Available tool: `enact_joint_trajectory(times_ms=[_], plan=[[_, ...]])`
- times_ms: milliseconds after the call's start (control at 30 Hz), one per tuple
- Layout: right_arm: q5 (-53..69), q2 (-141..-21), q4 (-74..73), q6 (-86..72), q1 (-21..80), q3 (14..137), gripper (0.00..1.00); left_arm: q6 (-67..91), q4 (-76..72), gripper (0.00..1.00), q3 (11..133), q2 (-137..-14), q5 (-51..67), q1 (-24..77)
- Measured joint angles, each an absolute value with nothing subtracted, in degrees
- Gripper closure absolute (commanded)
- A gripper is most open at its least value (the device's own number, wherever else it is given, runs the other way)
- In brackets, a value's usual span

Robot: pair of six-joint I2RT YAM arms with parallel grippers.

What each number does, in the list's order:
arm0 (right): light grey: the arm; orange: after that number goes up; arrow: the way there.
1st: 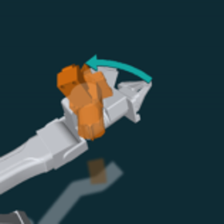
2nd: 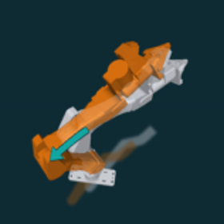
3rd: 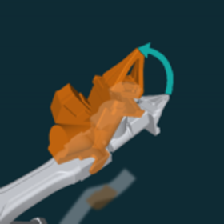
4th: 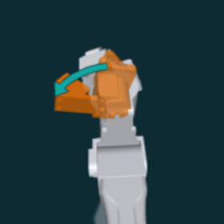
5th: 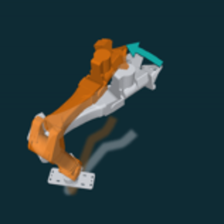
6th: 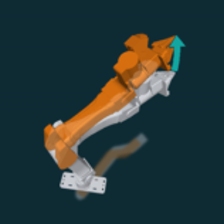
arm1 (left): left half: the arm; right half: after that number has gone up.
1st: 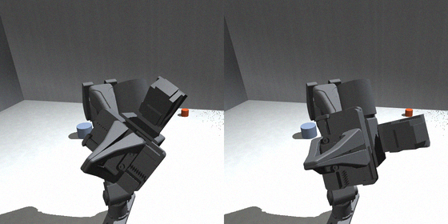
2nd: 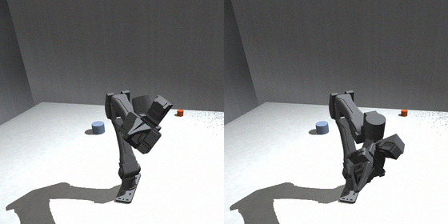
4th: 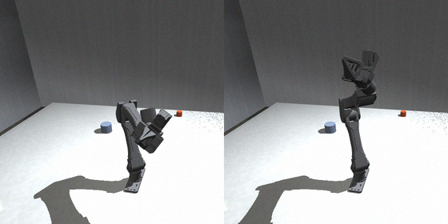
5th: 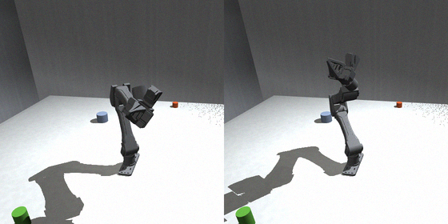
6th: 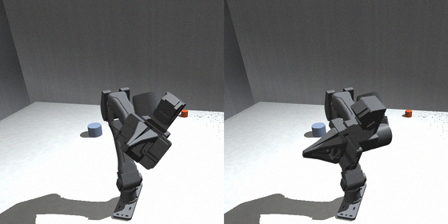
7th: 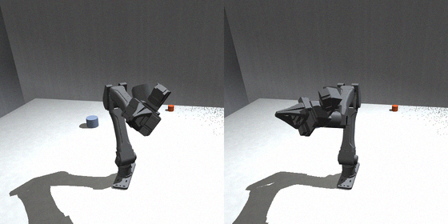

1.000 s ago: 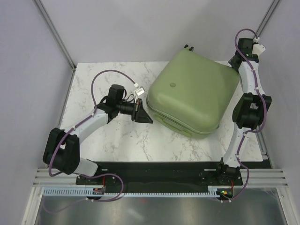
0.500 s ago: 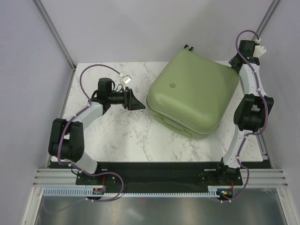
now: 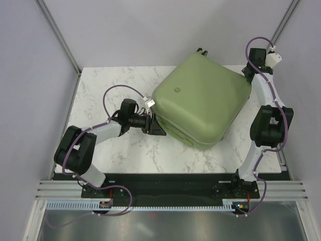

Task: Pack the luggage
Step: Zip the luggage at the center of the board.

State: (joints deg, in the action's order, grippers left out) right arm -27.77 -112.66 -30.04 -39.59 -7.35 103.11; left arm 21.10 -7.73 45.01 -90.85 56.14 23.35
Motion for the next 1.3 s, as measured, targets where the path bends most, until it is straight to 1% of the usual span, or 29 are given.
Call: enact_joint_trajectory(times_ms=[67,333,467,667,733,767,867,900,933,967,1000,1067,1133,1167,1200,1267,1300], plan=[[-28.2,-111.7,-29.2,-40.2,-7.2,101.7,1.00,23.6,-10.1,0.23,43.8,-90.4,53.5,24.3],[-29.1,-107.5,-26.9,-42.8,-6.4,95.5,1.00,33.1,-16.6,0.22,42.5,-89.9,40.4,25.8],[-28.9,-105.7,-25.4,-44.0,-6.3,92.8,1.00,37.1,-16.4,0.22,42.3,-90.0,35.9,26.2],[-28.1,-101.9,-22.6,-46.7,-6.2,87.4,1.00,39.7,-13.2,0.25,43.0,-89.7,28.7,26.5],[-27.7,-100.8,-22.3,-47.3,-6.2,86.2,0.95,40.7,-11.9,0.27,43.0,-88.8,26.9,26.8],[-27.6,-100.6,-22.3,-47.4,-6.2,85.9,0.92,41.0,-11.4,0.28,42.9,-88.4,26.1,27.0],[-27.3,-100.5,-22.3,-47.2,-6.1,85.8,0.69,42.4,-11.4,0.33,42.7,-88.1,25.1,27.4],[-27.2,-100.5,-22.2,-46.7,-6.1,85.8,0.53,42.9,-11.5,0.36,42.6,-88.2,25.2,27.4],[-27.0,-100.4,-22.2,-46.1,-6.1,85.9,0.44,43.4,-11.7,0.39,42.6,-88.4,25.3,27.4],[-26.8,-100.4,-22.2,-45.3,-6.1,86.0,0.32,43.9,-12.1,0.41,42.6,-88.9,25.5,27.4],[-26.6,-100.4,-22.2,-44.7,-6.1,86.0,0.27,44.3,-12.4,0.46,42.6,-89.2,25.8,27.4],[-24.6,-99.9,-22.7,-42.7,-5.7,86.3,0.21,45.3,-13.2,0.50,42.6,-90.1,26.3,27.3],[-23.4,-98.7,-23.9,-40.4,-4.7,86.3,0.07,46.0,-13.9,0.56,42.6,-90.8,26.9,27.2],[-22.5,-98.3,-24.1,-39.1,-4.6,86.3,0.07,46.3,-14.3,0.59,42.6,-91.1,27.1,27.2],[-22.0,-97.7,-24.5,-38.1,-4.6,86.4,0.02,46.6,-14.8,0.61,42.8,-91.6,27.4,27.2],[-19.7,-96.4,-25.1,-36.2,-4.8,86.5,0.02,47.1,-15.6,0.69,43.4,-92.7,28.0,27.2],[-18.5,-95.6,-25.4,-35.3,-5.1,86.5,0.02,47.3,-16.1,0.75,43.7,-93.3,28.4,27.2]])
